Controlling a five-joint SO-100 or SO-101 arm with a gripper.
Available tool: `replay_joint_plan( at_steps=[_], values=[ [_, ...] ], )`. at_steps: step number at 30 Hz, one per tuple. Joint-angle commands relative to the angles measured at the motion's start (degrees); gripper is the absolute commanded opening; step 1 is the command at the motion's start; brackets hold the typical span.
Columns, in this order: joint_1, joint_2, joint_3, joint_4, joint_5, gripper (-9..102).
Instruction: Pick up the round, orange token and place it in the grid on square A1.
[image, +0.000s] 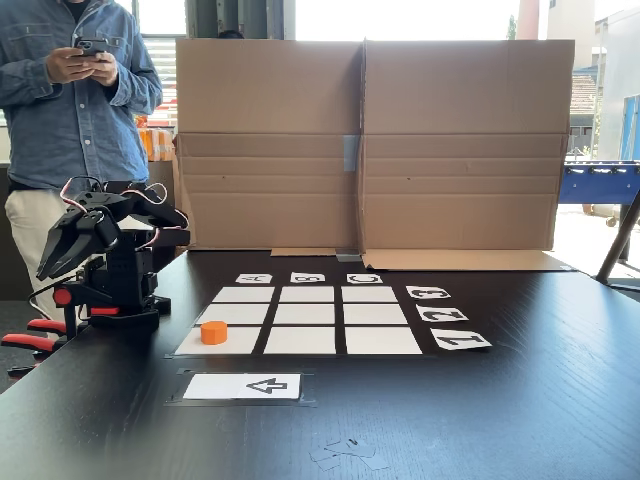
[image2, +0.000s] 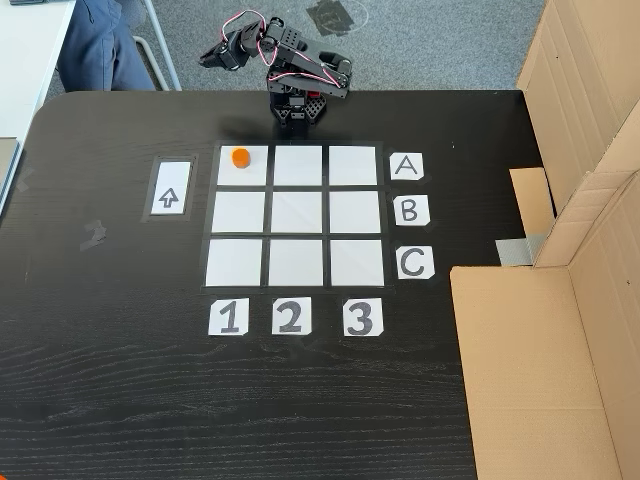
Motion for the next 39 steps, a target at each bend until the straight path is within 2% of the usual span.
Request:
replay_joint_plan(
  at_steps=[1, 21, 29, 39],
  values=[
    [1.4, 0.7, 1.2, -1.0, -0.4, 2],
    [1.4, 0.8, 7.8, -2.1, -1.4, -1],
    [1.4, 0.8, 8.1, 1.7, -1.4, -1],
    [1.7, 0.8, 8.1, 1.8, -1.4, -1]
  ],
)
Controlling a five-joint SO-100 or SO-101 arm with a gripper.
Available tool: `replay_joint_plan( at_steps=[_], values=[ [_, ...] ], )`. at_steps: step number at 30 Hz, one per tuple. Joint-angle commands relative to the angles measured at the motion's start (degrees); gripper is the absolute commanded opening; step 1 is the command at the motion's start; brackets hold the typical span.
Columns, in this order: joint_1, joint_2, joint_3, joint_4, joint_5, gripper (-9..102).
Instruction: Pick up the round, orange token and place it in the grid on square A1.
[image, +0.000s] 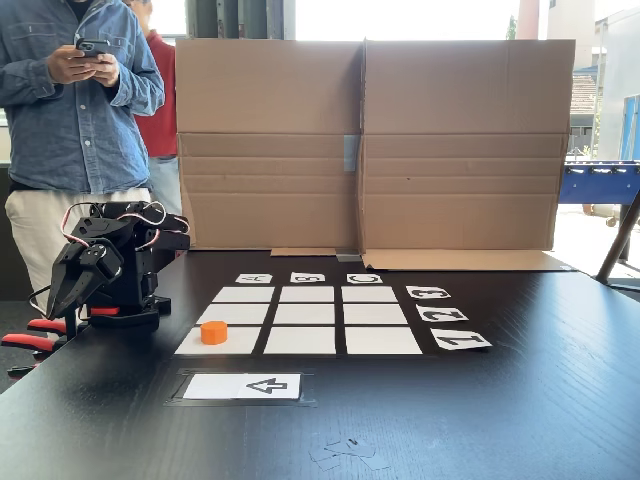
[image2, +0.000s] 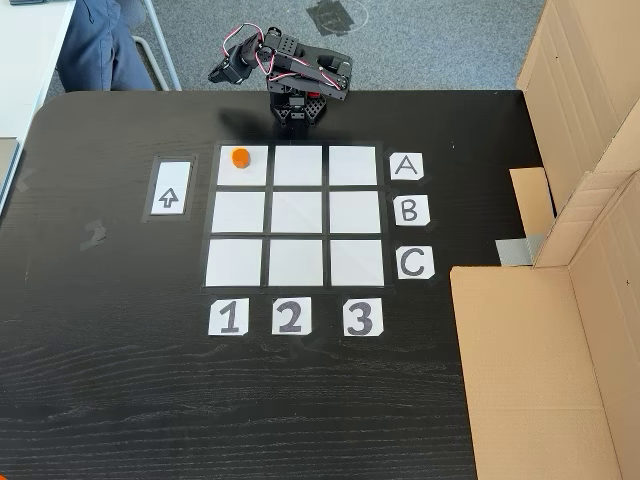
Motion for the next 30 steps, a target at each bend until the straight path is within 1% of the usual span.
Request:
replay_joint_plan(
  at_steps=[1, 30],
  values=[
    [1.7, 0.4, 0.1, 0.3, -0.4, -1],
    [2.3, 0.4, 0.2, 0.0, -1.0, -1]
  ],
)
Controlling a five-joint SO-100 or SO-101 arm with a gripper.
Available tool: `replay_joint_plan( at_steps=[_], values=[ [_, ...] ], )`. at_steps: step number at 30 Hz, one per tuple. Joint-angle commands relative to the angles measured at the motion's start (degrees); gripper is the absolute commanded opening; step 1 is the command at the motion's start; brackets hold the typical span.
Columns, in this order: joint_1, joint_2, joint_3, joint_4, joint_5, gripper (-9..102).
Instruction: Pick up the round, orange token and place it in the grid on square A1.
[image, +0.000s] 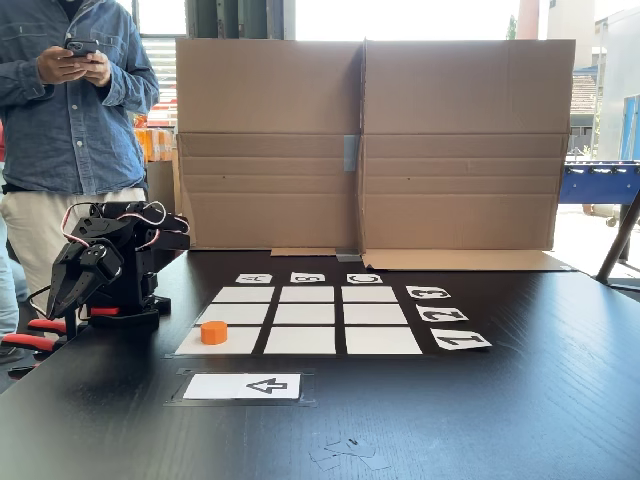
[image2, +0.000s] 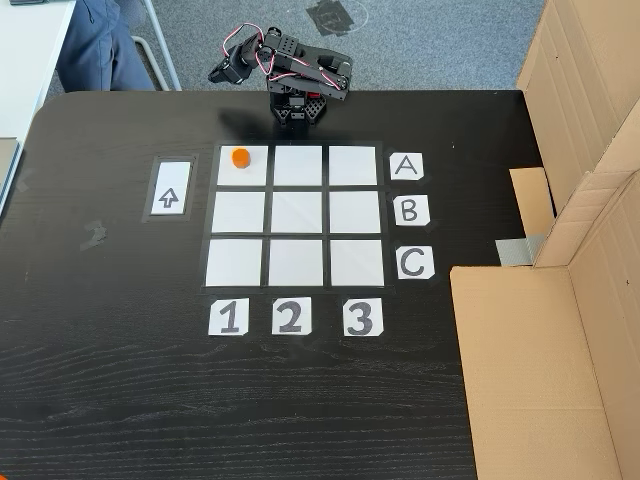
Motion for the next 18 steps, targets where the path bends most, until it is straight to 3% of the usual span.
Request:
replay_joint_plan(
  at_steps=[1, 18],
  values=[
    [2.2, 0.4, 0.1, 0.1, -0.4, -1],
    [2.4, 0.4, 0.2, 0.9, -0.4, -1]
  ],
)
